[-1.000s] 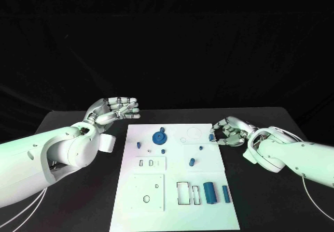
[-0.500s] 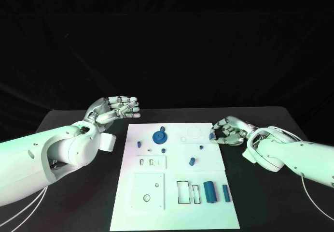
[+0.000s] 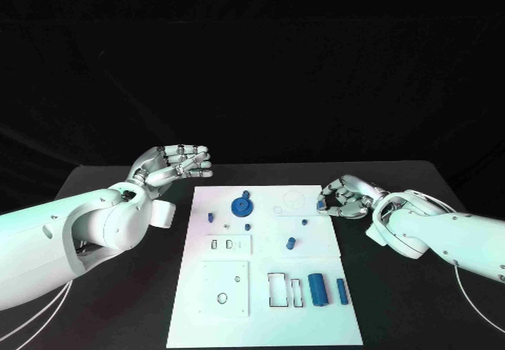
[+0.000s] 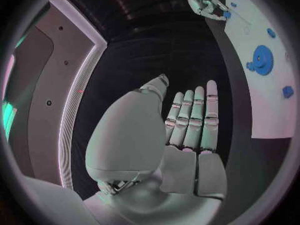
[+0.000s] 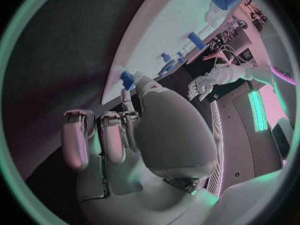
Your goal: Assemble the parts on the task board
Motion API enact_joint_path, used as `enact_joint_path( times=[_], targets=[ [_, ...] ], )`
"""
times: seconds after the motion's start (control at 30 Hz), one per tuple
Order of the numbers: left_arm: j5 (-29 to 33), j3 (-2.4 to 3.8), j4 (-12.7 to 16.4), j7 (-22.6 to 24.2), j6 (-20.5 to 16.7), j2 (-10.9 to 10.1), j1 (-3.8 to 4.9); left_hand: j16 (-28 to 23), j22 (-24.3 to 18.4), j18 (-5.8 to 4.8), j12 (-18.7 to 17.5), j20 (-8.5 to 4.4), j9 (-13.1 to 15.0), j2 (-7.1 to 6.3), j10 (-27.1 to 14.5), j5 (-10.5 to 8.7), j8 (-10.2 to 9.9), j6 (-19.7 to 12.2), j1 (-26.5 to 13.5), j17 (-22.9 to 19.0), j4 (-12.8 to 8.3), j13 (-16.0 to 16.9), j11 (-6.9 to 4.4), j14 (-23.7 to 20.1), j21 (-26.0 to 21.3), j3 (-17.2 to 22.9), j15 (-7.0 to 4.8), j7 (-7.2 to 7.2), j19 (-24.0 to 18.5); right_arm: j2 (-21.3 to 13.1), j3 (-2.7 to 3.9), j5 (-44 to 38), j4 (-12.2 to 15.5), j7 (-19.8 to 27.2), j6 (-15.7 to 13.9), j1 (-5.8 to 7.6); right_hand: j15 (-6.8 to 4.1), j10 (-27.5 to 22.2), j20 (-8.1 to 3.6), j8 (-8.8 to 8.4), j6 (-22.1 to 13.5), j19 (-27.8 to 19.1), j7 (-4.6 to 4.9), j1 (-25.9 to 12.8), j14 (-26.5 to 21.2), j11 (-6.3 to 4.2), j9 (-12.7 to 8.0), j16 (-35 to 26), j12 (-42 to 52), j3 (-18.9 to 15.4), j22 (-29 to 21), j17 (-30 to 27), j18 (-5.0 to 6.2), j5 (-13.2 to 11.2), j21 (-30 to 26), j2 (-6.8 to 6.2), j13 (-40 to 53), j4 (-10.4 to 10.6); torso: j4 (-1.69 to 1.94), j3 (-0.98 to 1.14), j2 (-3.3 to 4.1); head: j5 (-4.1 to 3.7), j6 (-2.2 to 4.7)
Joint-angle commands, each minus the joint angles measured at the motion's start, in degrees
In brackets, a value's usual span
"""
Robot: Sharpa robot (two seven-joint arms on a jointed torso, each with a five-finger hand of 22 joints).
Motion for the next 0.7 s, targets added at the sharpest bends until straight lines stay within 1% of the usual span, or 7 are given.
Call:
enact_joint_path(
  times=[0.03, 0.23, 0.3, 0.4, 0.47, 0.6, 0.7],
  targets=[
    [0.15, 0.04, 0.2, 0.46, 0.96, 0.0, 0.03, -0.3, -0.07, 0.45, -0.2, 0.0, 0.0, 0.07, 0.15, -0.22, -0.25, -0.11, 0.36, 0.07, -0.31, 0.09, 0.01, 0.23, -0.4, -0.12, 0.3, 0.76, -0.22, 0.13, 0.0, -0.99, -0.06, -0.79, 0.69, -0.05, -0.34, 3.02, -0.33, 0.36, 0.27, 2.4, -0.01, 0.14, 5.22, -0.34, 0.06, 0.2, 0.28, 0.26, 11.05, 11.85, 0.2, 0.03, 0.33, 0.55, 11.32, -0.07, 0.03, -0.03, 0.01, -0.08, -0.13],
    [0.15, 0.04, 0.23, 0.43, 0.94, -0.06, 0.04, -0.3, -0.07, 0.45, -0.2, 0.0, 0.0, 0.07, 0.15, -0.22, -0.25, -0.11, 0.36, 0.07, -0.31, 0.09, 0.01, 0.23, -0.4, -0.12, 0.3, 0.76, -0.22, 0.31, 0.0, -1.88, -0.11, -1.5, 0.37, -0.05, -0.39, 3.08, -0.38, 0.38, 0.36, 2.51, -0.06, 0.25, 5.26, -0.38, 0.06, 0.25, 0.36, 0.44, 11.16, 11.99, 0.16, 0.02, 0.45, 0.48, 11.39, -0.2, 0.02, -0.02, -0.01, 0.0, -0.17],
    [0.15, 0.04, 0.24, 0.42, 0.92, -0.07, 0.04, -0.33, -0.1, 0.47, -0.21, 0.03, 0.0, 0.1, 0.15, -0.21, -0.26, -0.11, 0.4, 0.09, -0.35, 0.09, 0.01, 0.22, -0.44, -0.06, 0.31, 0.75, -0.29, 0.34, 0.0, -2.19, -0.11, -1.73, 0.21, -0.05, -0.48, 3.19, -0.47, 0.47, 0.64, 2.64, -0.17, 0.43, 5.27, -0.48, 0.07, 0.26, 0.5, 0.95, 11.31, 12.03, 0.11, 0.05, 0.6, 0.69, 11.51, -0.37, 0.03, -0.02, -0.02, 0.03, -0.25],
    [0.15, 0.04, 0.25, 0.41, 0.89, -0.09, 0.04, -0.33, -0.1, 0.47, -0.21, 0.03, 0.0, 0.1, 0.15, -0.21, -0.26, -0.11, 0.4, 0.09, -0.35, 0.09, 0.01, 0.22, -0.44, -0.06, 0.31, 0.75, -0.29, 0.38, 0.0, -2.54, -0.11, -1.91, -0.06, -0.05, -0.73, 3.39, -0.7, 0.84, 1.49, 2.86, -0.5, 0.76, 5.31, -0.77, 0.16, 0.32, 0.74, 2.28, 11.54, 12.21, 0.03, 0.07, 0.84, 1.32, 11.72, -0.78, 0.03, -0.01, -0.02, 0.04, -0.26],
    [0.15, 0.04, 0.24, 0.4, 0.87, -0.11, 0.04, -0.33, -0.1, 0.47, -0.21, 0.03, 0.0, 0.1, 0.15, -0.21, -0.26, -0.11, 0.4, 0.09, -0.35, 0.09, 0.01, 0.22, -0.44, -0.06, 0.31, 0.75, -0.29, 0.42, 0.0, -2.66, -0.09, -1.84, -0.24, -0.05, -1.03, 3.49, -0.95, 1.17, 2.2, 2.97, -0.84, 1.29, 5.34, -1.1, 0.22, 0.35, 0.87, 4.12, 11.67, 12.33, 0.0, 0.21, 0.96, 1.88, 11.85, -1.22, 0.0, 0.0, -0.03, 0.06, -0.26],
    [0.15, 0.04, 0.24, 0.36, 0.84, -0.12, 0.04, -0.35, -0.12, 0.47, -0.21, 0.04, 0.0, 0.13, 0.15, -0.21, -0.27, -0.12, 0.43, 0.1, -0.37, 0.08, 0.02, 0.22, -0.46, -0.02, 0.31, 0.75, -0.33, 0.53, 0.0, -2.8, 0.05, -1.32, -1.16, -0.05, -1.59, 3.93, -1.49, 2.23, 3.81, 3.39, -1.59, 0.88, 5.42, -1.74, 0.6, 0.44, 1.41, 7.16, 12.13, 12.63, -0.16, 0.12, 1.42, 1.92, 12.33, -1.96, -0.03, 0.02, -0.02, 0.1, -0.27],
    [0.15, 0.04, 0.24, 0.36, 0.84, -0.12, 0.04, -0.35, -0.12, 0.47, -0.21, 0.04, 0.0, 0.13, 0.15, -0.21, -0.27, -0.12, 0.43, 0.1, -0.37, 0.08, 0.02, 0.22, -0.46, -0.02, 0.31, 0.75, -0.33, 0.57, 0.0, -2.86, 0.17, -1.12, -2.24, -0.05, -1.82, 4.07, -1.71, 2.71, 4.33, 3.49, -1.9, 0.56, 5.44, -2.01, 0.83, 0.47, 1.56, 8.31, 12.25, 12.71, -0.2, 0.08, 1.54, 1.97, 12.47, -2.37, -0.01, 0.03, -0.02, 0.1, -0.29]
  ],
)
